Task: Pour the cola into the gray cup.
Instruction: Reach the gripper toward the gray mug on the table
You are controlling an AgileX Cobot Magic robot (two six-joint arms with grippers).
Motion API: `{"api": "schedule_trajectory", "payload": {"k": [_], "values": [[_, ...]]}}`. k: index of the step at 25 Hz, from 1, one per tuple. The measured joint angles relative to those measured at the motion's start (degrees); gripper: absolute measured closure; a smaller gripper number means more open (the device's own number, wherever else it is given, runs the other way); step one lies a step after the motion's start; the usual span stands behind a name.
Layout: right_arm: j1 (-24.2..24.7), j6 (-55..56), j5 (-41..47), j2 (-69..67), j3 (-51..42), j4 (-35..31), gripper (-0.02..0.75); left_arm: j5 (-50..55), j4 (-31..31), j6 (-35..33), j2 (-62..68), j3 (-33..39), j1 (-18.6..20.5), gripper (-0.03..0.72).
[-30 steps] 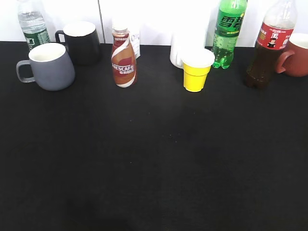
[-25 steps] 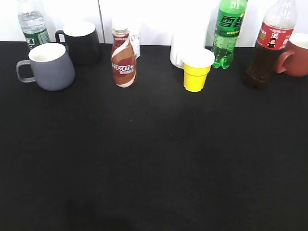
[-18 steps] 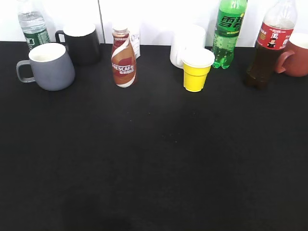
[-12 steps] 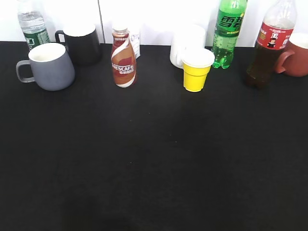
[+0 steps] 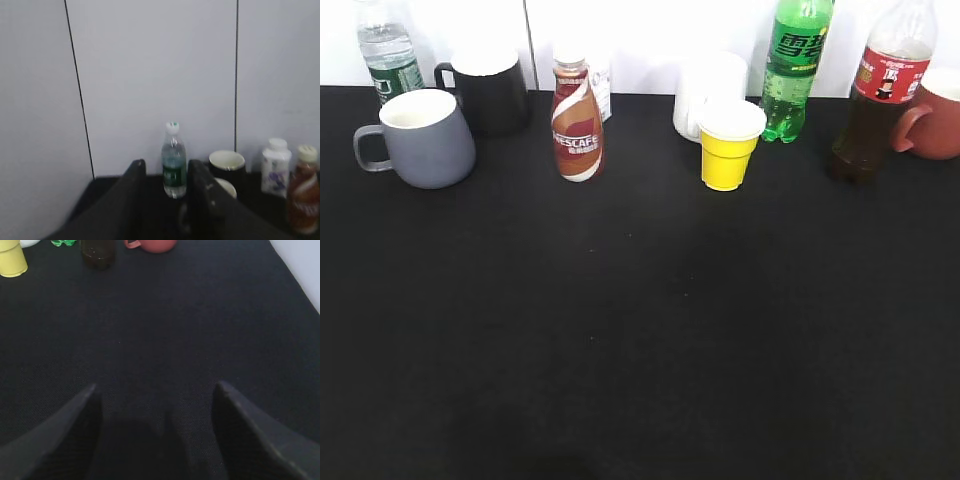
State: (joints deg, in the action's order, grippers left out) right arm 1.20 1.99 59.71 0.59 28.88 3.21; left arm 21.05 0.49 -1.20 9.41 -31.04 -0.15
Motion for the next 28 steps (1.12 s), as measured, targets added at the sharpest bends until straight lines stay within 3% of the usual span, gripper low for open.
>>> {"api": "schedule_trajectory", "payload": {"k": [3, 7, 12, 15, 22, 25, 28], "values": [[0.0, 0.0, 0.0, 0.0, 0.0, 0.0, 0.216, -23.4, 3.9, 0.0, 12.7, 5.5, 0.0, 0.473], [0.0, 0.0, 0.0, 0.0, 0.0, 0.0, 0.216, -53.2, 3.9, 0.0, 37.9, 13.0, 0.0, 0.485], [0.0, 0.0, 0.0, 0.0, 0.0, 0.0, 0.216, -88.2, 2.4, 0.0, 74.8, 13.4, 0.2, 0.521], [0.0, 0.0, 0.0, 0.0, 0.0, 0.0, 0.216, -89.6, 2.4, 0.0, 86.3, 13.4, 0.2, 0.521], [0.0, -0.1, 0.0, 0.0, 0.0, 0.0, 0.216, -90.2, 4.6, 0.0, 87.6, 13.3, 0.2, 0.514], [0.0, 0.0, 0.0, 0.0, 0.0, 0.0, 0.216, -90.5, 5.4, 0.0, 91.7, 12.9, 0.2, 0.389], [0.0, 0.0, 0.0, 0.0, 0.0, 0.0, 0.216, -90.2, 5.6, 0.0, 96.5, 9.5, 0.2, 0.374]]}}
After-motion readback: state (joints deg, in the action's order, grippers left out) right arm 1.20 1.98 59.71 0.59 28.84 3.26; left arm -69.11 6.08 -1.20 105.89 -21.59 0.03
